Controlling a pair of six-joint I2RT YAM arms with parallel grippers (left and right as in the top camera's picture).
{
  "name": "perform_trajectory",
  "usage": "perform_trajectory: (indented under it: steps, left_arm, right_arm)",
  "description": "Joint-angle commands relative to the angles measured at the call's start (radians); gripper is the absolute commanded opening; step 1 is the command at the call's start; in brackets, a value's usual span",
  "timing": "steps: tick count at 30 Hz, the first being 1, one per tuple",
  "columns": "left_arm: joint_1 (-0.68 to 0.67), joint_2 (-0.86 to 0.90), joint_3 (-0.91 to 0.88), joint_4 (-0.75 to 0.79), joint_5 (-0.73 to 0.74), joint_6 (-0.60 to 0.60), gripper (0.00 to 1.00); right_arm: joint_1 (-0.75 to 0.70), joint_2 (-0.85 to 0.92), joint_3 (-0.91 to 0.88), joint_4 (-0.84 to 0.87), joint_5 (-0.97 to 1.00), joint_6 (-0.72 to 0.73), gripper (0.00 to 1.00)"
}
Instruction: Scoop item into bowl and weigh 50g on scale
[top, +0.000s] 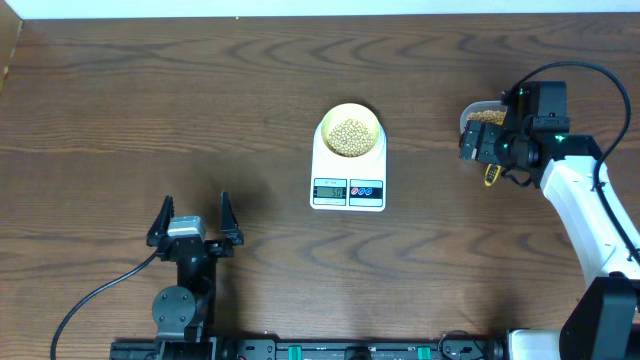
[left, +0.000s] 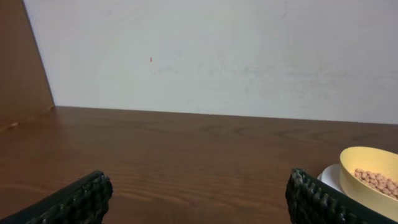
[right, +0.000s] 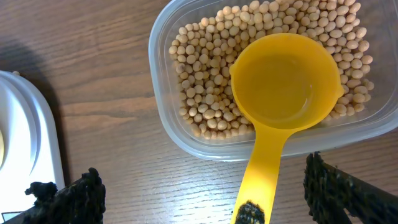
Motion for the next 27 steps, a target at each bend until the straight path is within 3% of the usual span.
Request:
perform_trajectory:
  steps: [1, 12, 27]
  left_arm:
    - [0.005, -0.009, -0.006, -0.03, -0.037, -0.055, 0.91]
    - [0.005, -0.009, -0.006, -0.161, -0.04, -0.131, 0.91]
    - [0.005, -0.009, -0.006, -0.201, -0.023, -0.077, 0.91]
  right_arm:
    - [-0.002, 0.005, 0.005, -0.001, -0.005, -0.014, 0.99]
    - [-0.002, 0.005, 0.005, -0.001, -0.005, -0.014, 0.99]
    - [-0.002, 0.005, 0.005, -0.001, -0.005, -0.014, 0.99]
